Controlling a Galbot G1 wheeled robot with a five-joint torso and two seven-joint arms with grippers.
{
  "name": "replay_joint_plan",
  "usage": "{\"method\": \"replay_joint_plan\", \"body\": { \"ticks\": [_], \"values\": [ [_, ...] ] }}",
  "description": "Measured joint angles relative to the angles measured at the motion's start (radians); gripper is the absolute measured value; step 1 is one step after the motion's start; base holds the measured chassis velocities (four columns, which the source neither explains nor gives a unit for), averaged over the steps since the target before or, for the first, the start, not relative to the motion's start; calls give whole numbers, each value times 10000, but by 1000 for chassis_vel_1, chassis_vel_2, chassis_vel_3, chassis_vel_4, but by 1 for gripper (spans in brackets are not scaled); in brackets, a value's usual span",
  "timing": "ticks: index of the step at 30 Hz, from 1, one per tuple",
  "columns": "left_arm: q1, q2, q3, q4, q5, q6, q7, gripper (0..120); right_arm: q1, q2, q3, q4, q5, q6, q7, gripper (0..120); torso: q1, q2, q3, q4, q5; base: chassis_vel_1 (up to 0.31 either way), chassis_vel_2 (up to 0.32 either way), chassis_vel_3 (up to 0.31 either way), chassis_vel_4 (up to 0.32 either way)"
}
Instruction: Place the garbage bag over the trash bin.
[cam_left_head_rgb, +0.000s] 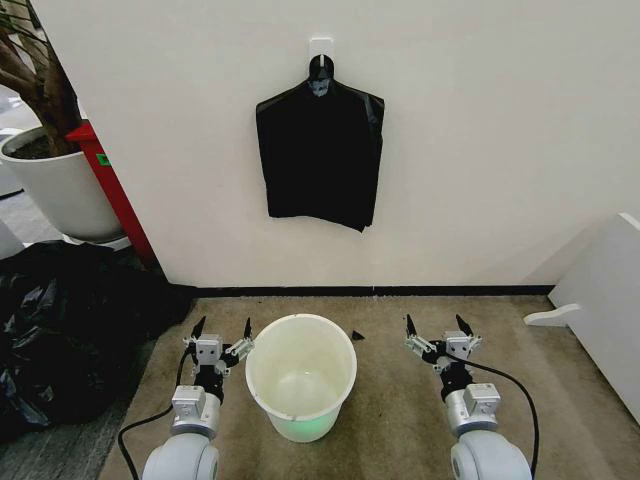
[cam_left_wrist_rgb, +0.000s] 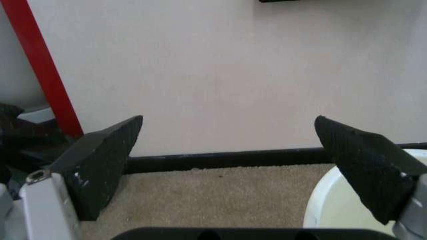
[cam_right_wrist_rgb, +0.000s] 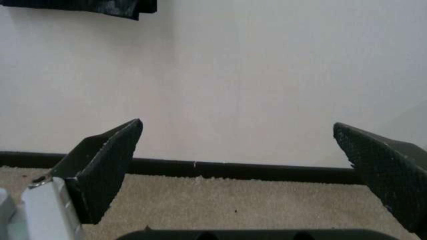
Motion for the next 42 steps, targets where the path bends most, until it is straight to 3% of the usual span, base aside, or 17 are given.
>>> {"method": "replay_joint_plan", "body": {
  "ticks": [24,30,37,38,40,42],
  "values": [
    [58,1,-1,-147,0,0,-7,100,-127,59,25,257,-4,29,-17,100,0,0,0,3,2,0,0,0,0],
    [567,44,-53,-1318,61,3,-209,100,-968,504,220,1967,-89,382,-219,100,0,0,0,0,0,0,0,0,0],
    [1499,122,-159,-3477,198,14,-602,100,-1994,1053,501,4016,-180,682,-920,100,0,1,-2,-2,-6,0,0,0,0],
    [1513,122,-160,-3510,200,14,-607,100,-2008,1061,509,4037,-178,667,-971,100,0,1,-2,-1,-6,0,0,0,0],
    [1923,157,-204,-4461,258,19,-785,100,-2080,1076,643,4138,-3,378,-1299,100,0,1,-1,0,0,0,0,0,0],
    [1978,163,-209,-4587,267,20,-807,100,-2081,1076,655,4149,49,331,-1318,100,0,1,-1,0,0,0,0,0,0]
  ]
}}
